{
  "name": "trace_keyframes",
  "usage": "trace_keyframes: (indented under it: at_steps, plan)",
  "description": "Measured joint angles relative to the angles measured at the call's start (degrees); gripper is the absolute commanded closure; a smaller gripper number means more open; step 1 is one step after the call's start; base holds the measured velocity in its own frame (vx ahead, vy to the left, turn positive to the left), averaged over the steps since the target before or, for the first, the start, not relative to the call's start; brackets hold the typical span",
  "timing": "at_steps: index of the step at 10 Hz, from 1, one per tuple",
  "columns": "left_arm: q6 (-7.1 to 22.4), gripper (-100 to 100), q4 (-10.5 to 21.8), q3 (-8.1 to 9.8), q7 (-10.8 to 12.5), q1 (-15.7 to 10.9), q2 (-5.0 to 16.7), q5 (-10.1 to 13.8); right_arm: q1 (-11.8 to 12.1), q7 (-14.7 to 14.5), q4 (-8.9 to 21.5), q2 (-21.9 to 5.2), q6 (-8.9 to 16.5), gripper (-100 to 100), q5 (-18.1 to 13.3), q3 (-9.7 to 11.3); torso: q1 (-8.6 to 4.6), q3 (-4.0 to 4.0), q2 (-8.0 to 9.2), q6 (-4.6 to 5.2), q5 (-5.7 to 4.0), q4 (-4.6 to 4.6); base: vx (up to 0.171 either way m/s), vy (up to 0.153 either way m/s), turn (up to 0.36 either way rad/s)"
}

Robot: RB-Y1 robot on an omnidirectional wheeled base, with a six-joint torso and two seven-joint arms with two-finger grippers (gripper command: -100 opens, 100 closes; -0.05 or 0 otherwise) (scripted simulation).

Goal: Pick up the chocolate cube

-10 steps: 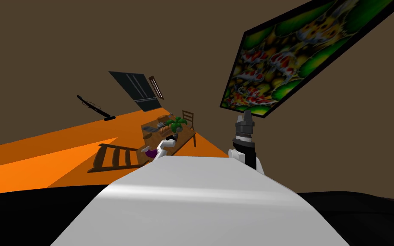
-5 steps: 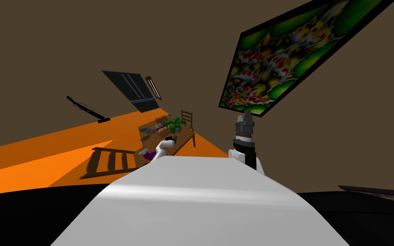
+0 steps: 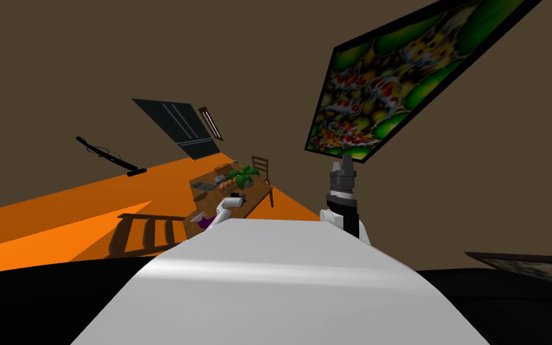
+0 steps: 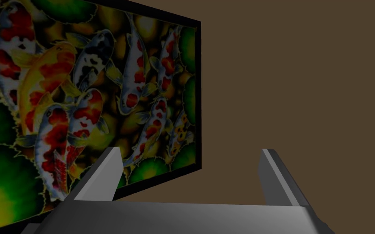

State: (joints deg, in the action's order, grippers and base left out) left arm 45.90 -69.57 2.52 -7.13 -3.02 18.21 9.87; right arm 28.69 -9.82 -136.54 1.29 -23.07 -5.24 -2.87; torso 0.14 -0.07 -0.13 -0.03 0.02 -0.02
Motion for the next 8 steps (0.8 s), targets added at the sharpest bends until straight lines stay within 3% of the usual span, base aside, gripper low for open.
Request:
trace_keyframes:
  at_steps: [1, 2, 3, 7, 8]
  plan:
    - [0.5, -100, 1.3, 0.10, -0.1, -0.7, 0.4, 0.3, 0.0, 0.0, 0.0, 0.0, 0.0, 0, 0.0, 0.0, -0.03, 0.01, 0.02, -0.01, 0.00, 0.00, 0.008, 0.009, 0.001]
    - [0.5, 0, 1.5, 0.11, -0.2, -0.7, 0.4, 0.3, 0.0, 0.0, 0.0, 0.0, 0.0, 0, 0.0, 0.0, -0.10, 0.04, 0.07, -0.01, -0.02, 0.01, 0.000, 0.000, 0.000]
    - [0.5, -100, 1.5, 0.11, -0.2, -0.7, 0.4, 0.3, 0.0, 0.0, 0.0, 0.0, 0.0, 0, 0.0, 0.0, -0.14, 0.06, 0.10, -0.01, -0.02, 0.02, 0.028, 0.018, -0.021]
    - [-3.7, -100, 6.1, -0.10, 0.2, -1.1, -0.7, -0.7, 0.0, 0.0, 0.0, 0.0, 0.0, 0, 0.0, 0.0, -0.05, -0.03, -0.05, -0.01, 0.00, -0.01, 0.040, 0.024, -0.014]
    - [-3.9, 100, 6.2, -0.10, 0.2, -1.1, -0.7, -0.8, 0.0, 0.0, 0.0, 0.0, 0.0, 0, 0.0, 0.0, -0.10, 0.01, 0.03, -0.01, -0.02, 0.00, 0.000, 0.002, 0.011]
